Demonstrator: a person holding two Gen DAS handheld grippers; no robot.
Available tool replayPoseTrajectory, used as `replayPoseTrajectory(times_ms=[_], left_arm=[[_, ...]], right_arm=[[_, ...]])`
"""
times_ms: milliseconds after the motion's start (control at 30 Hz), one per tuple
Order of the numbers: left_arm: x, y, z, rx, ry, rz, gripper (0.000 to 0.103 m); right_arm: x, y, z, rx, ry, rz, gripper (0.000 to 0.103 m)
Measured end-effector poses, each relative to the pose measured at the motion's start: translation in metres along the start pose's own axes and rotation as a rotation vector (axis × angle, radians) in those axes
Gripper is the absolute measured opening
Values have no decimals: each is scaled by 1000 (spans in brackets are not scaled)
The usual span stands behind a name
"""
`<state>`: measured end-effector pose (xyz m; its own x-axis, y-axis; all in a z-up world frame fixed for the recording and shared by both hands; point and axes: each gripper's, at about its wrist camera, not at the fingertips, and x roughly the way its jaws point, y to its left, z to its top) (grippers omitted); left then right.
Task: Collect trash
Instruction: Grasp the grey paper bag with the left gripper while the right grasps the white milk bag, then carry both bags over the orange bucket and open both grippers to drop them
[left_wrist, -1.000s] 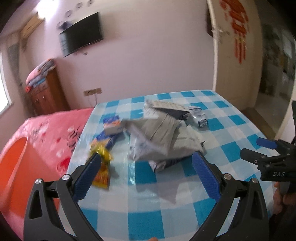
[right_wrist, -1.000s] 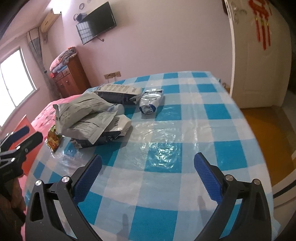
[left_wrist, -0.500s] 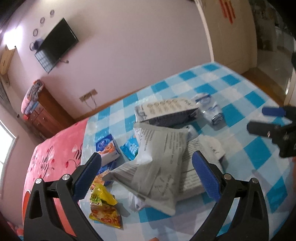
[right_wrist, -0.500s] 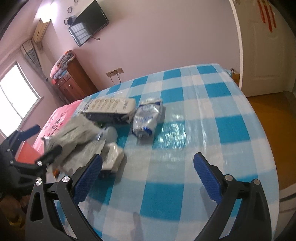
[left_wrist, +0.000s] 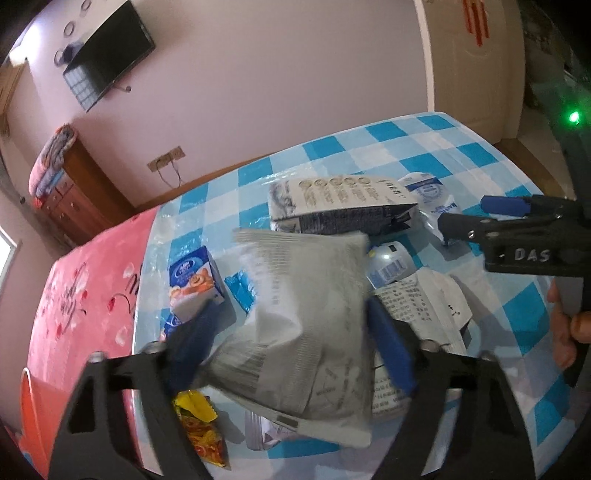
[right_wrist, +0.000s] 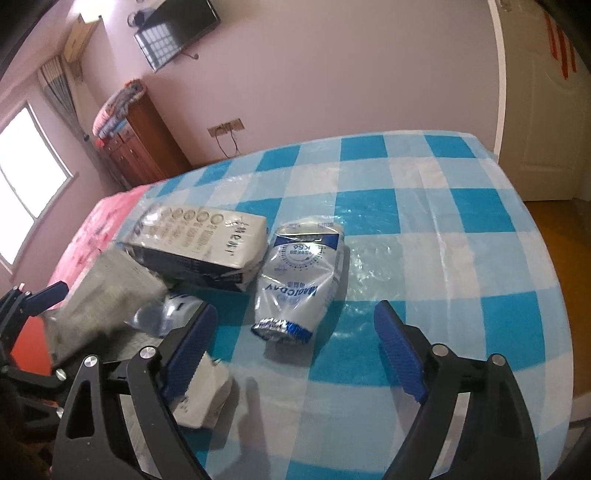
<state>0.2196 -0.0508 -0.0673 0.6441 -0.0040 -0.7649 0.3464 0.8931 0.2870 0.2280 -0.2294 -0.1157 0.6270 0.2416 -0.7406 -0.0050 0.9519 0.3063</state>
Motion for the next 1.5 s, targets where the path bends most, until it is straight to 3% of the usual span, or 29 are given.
replayPoseTrajectory(times_ms=[300, 433, 567, 1067, 1500], left_arm=[[6, 10, -2, -108, 3, -21, 61], [6, 13, -5, -139, 1, -38, 57], [3, 18, -10, -185, -12, -56, 56], [-26, 42, -39, -320, -83, -114, 54], [-81, 75, -69, -425, -202, -136, 54]], right_arm=[[20, 1, 3, -22, 9, -71, 82], [25, 6, 5, -56, -4, -123, 64], [25, 8, 1, -90, -20, -179, 56], [-16, 5, -34, -45, -62, -91, 55], [-81, 42, -61, -63, -119, -22, 55]])
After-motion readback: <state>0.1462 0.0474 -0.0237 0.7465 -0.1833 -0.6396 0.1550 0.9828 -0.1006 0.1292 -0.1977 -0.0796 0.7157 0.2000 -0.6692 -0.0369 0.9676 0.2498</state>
